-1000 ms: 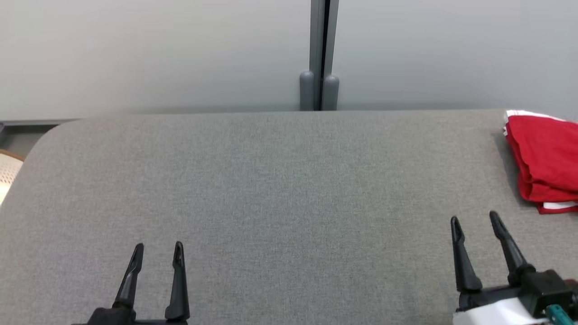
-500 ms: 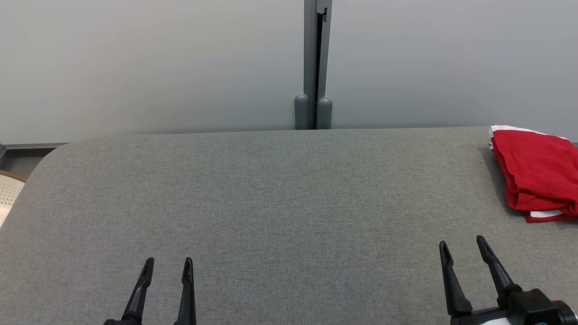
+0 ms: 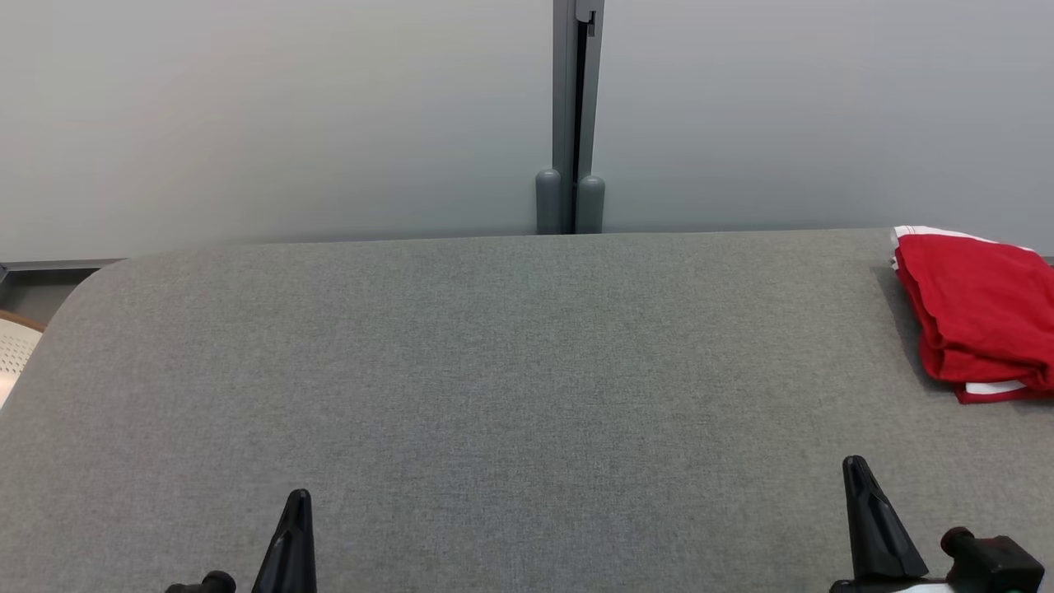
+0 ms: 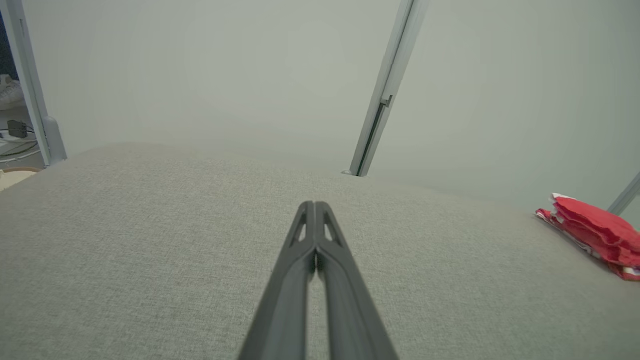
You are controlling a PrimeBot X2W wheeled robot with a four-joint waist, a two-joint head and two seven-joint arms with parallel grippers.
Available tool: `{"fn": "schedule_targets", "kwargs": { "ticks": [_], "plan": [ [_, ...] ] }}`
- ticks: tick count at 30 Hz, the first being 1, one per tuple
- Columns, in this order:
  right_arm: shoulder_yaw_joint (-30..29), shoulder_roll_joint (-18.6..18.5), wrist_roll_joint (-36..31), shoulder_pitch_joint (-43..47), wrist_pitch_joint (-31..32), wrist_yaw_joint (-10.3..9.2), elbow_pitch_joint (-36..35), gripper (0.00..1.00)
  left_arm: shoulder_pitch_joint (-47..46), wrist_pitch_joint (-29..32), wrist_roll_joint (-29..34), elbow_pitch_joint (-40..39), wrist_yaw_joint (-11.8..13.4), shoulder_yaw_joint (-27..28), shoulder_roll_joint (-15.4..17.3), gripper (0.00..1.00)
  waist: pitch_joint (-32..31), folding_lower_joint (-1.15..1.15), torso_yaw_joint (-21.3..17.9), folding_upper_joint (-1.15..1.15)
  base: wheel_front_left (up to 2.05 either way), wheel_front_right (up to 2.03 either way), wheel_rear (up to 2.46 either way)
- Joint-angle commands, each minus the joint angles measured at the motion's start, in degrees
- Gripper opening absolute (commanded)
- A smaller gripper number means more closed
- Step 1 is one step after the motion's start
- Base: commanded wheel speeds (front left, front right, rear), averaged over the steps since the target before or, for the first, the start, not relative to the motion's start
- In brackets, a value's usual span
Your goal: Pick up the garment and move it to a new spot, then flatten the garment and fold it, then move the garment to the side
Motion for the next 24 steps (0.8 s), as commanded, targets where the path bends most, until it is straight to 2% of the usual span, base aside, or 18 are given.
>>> {"fn": "schedule_targets", "kwargs": {
  "ticks": [1, 24],
  "plan": [
    [-0.38, -0.57, 3.91, -2.04, 0.69, 0.00, -0.72, 0.00, -2.39, 0.59, -3.61, -0.35, -0.68, 0.56, 0.56, 0.00, 0.06, 0.00, -0.05, 0.00, 0.00, 0.00, 0.00],
    [-1.91, -1.48, 28.03, -5.49, 5.29, 0.00, 0.67, 0.00, -7.85, 5.03, -26.14, 3.74, -3.54, 2.50, 1.70, 0.00, 0.69, 0.00, -0.59, 0.00, 0.00, 0.00, 0.00]
  ]
}}
